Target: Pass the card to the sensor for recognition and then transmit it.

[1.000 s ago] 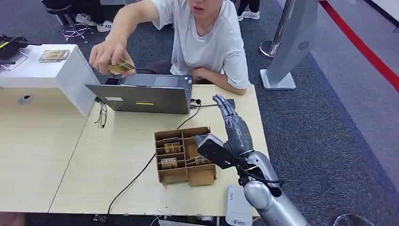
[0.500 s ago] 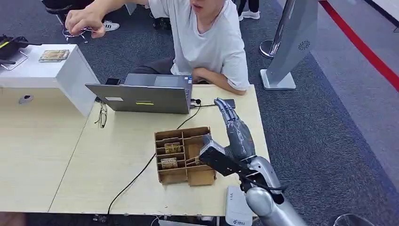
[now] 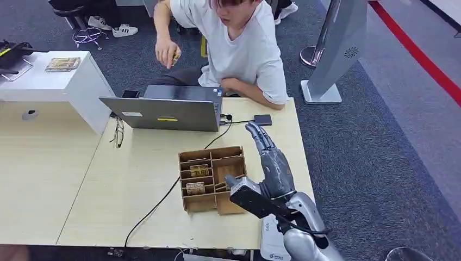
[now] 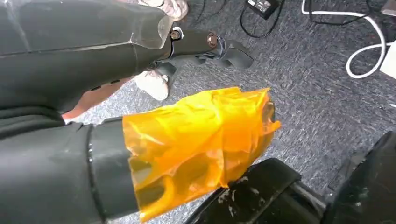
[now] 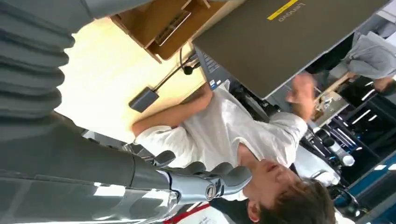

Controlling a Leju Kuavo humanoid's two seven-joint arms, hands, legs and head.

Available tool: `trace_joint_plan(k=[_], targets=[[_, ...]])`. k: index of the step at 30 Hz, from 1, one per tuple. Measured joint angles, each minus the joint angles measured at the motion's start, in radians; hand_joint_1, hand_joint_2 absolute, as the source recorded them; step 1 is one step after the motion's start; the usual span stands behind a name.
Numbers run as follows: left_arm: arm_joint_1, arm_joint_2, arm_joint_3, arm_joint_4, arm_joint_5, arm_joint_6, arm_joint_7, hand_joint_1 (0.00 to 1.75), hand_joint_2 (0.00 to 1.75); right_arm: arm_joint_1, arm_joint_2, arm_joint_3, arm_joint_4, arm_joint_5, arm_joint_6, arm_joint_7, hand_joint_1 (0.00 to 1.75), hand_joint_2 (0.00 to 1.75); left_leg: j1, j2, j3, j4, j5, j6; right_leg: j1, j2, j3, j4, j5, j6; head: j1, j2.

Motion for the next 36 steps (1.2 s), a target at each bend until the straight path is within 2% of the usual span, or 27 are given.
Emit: trace_joint_plan(k=[24,36], targets=[[0.002,-0.017,0.072,-0.013,-0.100,-0.054,0.006,0.00,0.00,-0.074,0.045,0.018,0.122,0.100,0.008,0.071,0.00,1.75,0.000,0.000,0.000,0.000,0.000,0.000,0.000,0.000,0.000,0.000,0.000,0.000,0.000,0.000],[0.004,-0.034,0.132,-0.013,-0.167,-0.080,-0.003,0.00,0.00,-0.094,0.056,0.019,0.209,0.219,-0.015,0.118,0.00,1.75,0.000,0.000,0.000,0.000,0.000,0.000,0.000,0.000,0.000,0.000,0.000,0.000,0.000,0.000]])
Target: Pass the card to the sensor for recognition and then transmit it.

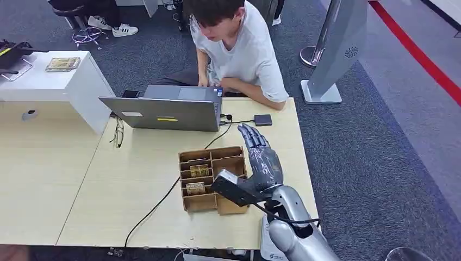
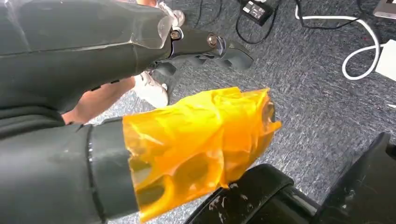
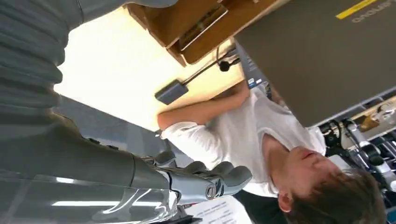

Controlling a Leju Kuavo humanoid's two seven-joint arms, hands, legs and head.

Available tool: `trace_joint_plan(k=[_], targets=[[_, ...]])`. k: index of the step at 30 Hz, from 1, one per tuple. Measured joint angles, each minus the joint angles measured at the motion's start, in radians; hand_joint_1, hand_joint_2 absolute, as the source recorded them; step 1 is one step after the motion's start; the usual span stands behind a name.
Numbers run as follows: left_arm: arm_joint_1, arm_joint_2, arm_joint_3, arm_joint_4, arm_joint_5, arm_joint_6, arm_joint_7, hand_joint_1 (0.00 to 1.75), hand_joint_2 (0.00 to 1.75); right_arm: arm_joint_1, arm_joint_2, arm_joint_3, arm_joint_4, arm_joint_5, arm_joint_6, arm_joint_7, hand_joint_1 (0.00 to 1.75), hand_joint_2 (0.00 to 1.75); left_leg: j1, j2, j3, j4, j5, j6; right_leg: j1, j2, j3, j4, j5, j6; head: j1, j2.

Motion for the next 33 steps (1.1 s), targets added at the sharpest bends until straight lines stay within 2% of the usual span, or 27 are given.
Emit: trace_joint_plan(k=[18,22,23,25,28,33], targets=[[0.000,-0.016,0.045,-0.003,-0.045,-0.014,-0.009,0.00,0.00,-0.031,0.000,0.053,0.090,0.285,-0.030,0.087,0.00,1.75,0.000,0.000,0.000,0.000,0.000,0.000,0.000,0.000,0.000,0.000,0.000,0.000,0.000,0.000],[0.000,-0.019,0.048,-0.003,-0.049,-0.014,-0.011,0.00,0.00,-0.039,0.000,0.061,0.107,0.302,-0.029,0.094,0.00,1.75,0.000,0.000,0.000,0.000,0.000,0.000,0.000,0.000,0.000,0.000,0.000,0.000,0.000,0.000],[0.000,-0.020,0.051,-0.003,-0.050,-0.014,-0.011,0.00,0.00,-0.041,0.000,0.063,0.112,0.303,-0.029,0.095,0.14,1.75,0.000,0.000,0.000,0.000,0.000,0.000,0.000,0.000,0.000,0.000,0.000,0.000,0.000,0.000],[-0.001,-0.021,0.053,-0.003,-0.052,-0.014,-0.011,0.00,0.00,-0.043,0.000,0.067,0.120,0.303,-0.029,0.095,0.19,1.75,0.000,0.000,0.000,0.000,0.000,0.000,0.000,0.000,0.000,0.000,0.000,0.000,0.000,0.000],[-0.001,-0.024,0.054,-0.003,-0.055,-0.014,-0.011,0.00,0.00,-0.044,0.002,0.070,0.129,0.304,-0.028,0.095,0.12,1.75,0.000,0.000,0.000,0.000,0.000,0.000,0.000,0.000,0.000,0.000,0.000,0.000,0.000,0.000],[-0.001,-0.026,0.057,-0.003,-0.064,-0.015,-0.016,0.00,0.00,-0.045,0.005,0.080,0.140,0.321,-0.026,0.093,0.17,1.75,0.000,0.000,0.000,0.000,0.000,0.000,0.000,0.000,0.000,0.000,0.000,0.000,0.000,0.000]])
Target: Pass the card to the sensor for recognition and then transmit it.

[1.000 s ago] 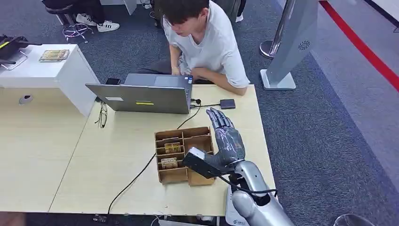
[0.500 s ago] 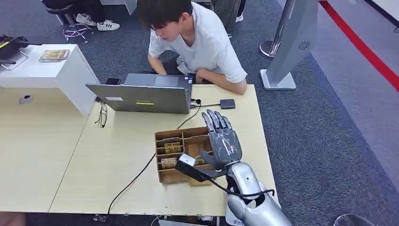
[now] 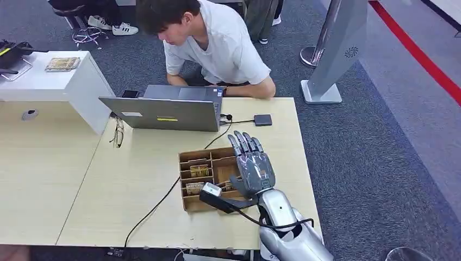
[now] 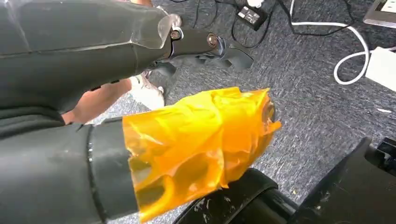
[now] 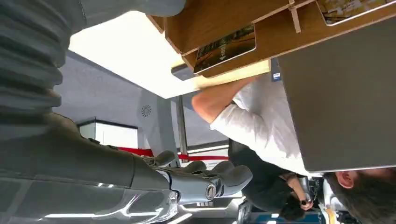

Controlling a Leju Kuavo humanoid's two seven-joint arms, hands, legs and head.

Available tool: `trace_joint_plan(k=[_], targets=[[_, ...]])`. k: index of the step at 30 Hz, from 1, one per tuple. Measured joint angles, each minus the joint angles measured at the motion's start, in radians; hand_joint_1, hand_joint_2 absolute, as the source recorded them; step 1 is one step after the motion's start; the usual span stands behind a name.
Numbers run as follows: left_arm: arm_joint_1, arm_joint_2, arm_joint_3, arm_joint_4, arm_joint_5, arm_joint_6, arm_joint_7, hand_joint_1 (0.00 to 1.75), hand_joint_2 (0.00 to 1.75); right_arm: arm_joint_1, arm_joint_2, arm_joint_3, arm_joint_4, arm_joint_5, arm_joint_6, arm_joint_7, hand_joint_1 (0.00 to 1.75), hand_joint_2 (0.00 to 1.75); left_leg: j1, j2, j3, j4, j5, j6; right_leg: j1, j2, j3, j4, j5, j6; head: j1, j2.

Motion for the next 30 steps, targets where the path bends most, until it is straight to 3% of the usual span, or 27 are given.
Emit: trace_joint_plan(k=[7,24,30], targets=[[0.000,-0.003,0.006,0.000,-0.002,0.000,-0.004,0.00,0.00,-0.001,0.010,0.006,0.018,0.008,0.003,-0.002,0.26,1.75,0.000,0.000,0.000,0.000,0.000,0.000,0.000,0.000,0.000,0.000,0.000,0.000,0.000,0.000],[-0.003,-0.011,0.020,0.000,-0.015,0.001,-0.014,0.00,0.00,-0.021,0.042,0.048,0.087,0.037,0.013,-0.003,0.28,1.75,0.000,0.000,0.000,0.000,0.000,0.000,0.000,0.000,0.000,0.000,0.000,0.000,0.000,0.000],[-0.005,-0.015,0.021,0.000,-0.019,0.001,-0.019,0.00,0.00,-0.038,0.057,0.053,0.121,0.037,0.015,0.006,0.19,1.75,0.000,0.000,0.000,0.000,0.000,0.000,0.000,0.000,0.000,0.000,0.000,0.000,0.000,0.000]])
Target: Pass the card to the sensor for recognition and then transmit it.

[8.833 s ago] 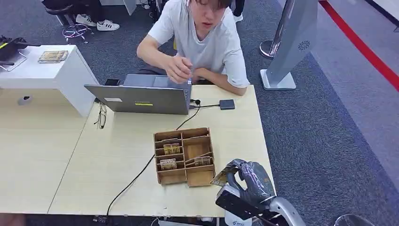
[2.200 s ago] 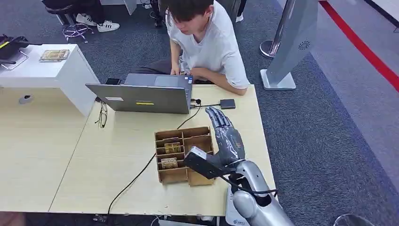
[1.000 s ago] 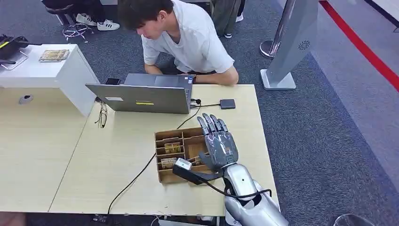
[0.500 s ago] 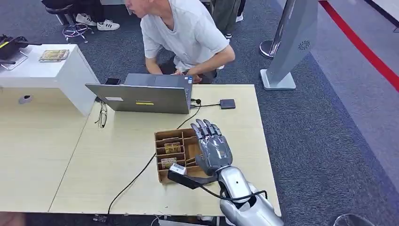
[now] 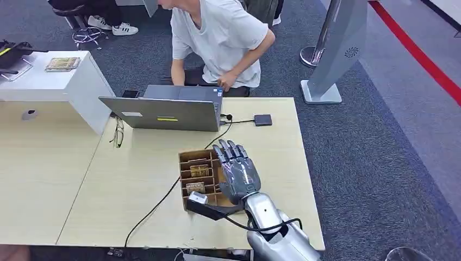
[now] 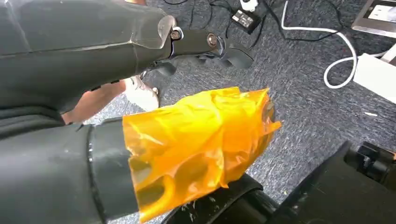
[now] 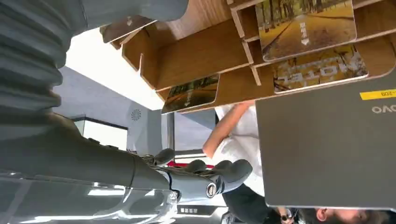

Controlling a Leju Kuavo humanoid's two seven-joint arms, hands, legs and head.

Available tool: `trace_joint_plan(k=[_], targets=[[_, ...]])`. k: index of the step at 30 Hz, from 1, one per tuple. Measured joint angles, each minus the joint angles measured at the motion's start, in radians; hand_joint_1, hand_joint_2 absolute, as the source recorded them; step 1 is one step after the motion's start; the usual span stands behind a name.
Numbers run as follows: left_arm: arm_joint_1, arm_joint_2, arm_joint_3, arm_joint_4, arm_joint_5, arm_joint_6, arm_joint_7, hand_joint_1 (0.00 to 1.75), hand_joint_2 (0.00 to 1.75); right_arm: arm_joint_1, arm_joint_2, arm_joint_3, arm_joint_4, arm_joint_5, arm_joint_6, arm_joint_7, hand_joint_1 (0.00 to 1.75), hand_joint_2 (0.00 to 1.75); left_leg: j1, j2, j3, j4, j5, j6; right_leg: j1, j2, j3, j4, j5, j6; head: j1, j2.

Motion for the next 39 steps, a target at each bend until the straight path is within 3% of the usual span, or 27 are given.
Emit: trace_joint_plan(k=[11,13,15,23,39], targets=[[-0.003,-0.001,0.001,0.004,-0.009,0.000,-0.007,0.00,0.00,-0.018,0.006,0.000,0.064,-0.002,-0.002,0.012,0.23,1.75,0.000,0.000,0.000,0.000,0.000,0.000,0.000,0.000,0.000,0.000,0.000,0.000,0.000,0.000],[-0.003,-0.002,0.001,0.005,-0.010,0.000,-0.008,0.00,0.00,-0.023,0.007,0.000,0.074,-0.002,-0.002,0.015,0.10,1.75,0.000,0.000,0.000,0.000,0.000,0.000,0.000,0.000,0.000,0.000,0.000,0.000,0.000,0.000],[-0.004,-0.002,0.001,0.006,-0.012,-0.001,-0.009,0.00,0.00,-0.029,0.008,0.000,0.083,-0.003,-0.003,0.018,0.23,1.75,0.000,0.000,0.000,0.000,0.000,0.000,0.000,0.000,0.000,0.000,0.000,0.000,0.000,0.000],[-0.005,-0.005,0.002,0.011,-0.016,0.000,-0.011,0.00,0.00,-0.038,0.013,-0.011,0.110,-0.019,-0.021,0.009,0.28,1.75,0.000,0.000,0.000,0.000,0.000,0.000,0.000,0.000,0.000,0.000,0.000,0.000,0.000,0.000],[0.003,-0.005,0.019,0.011,-0.019,0.000,-0.008,0.00,0.00,-0.020,0.013,-0.031,0.040,-0.079,-0.040,-0.036,0.21,1.75,0.000,0.000,0.000,0.000,0.000,0.000,0.000,0.000,-0.001,0.000,0.000,0.000,0.000,0.000]])
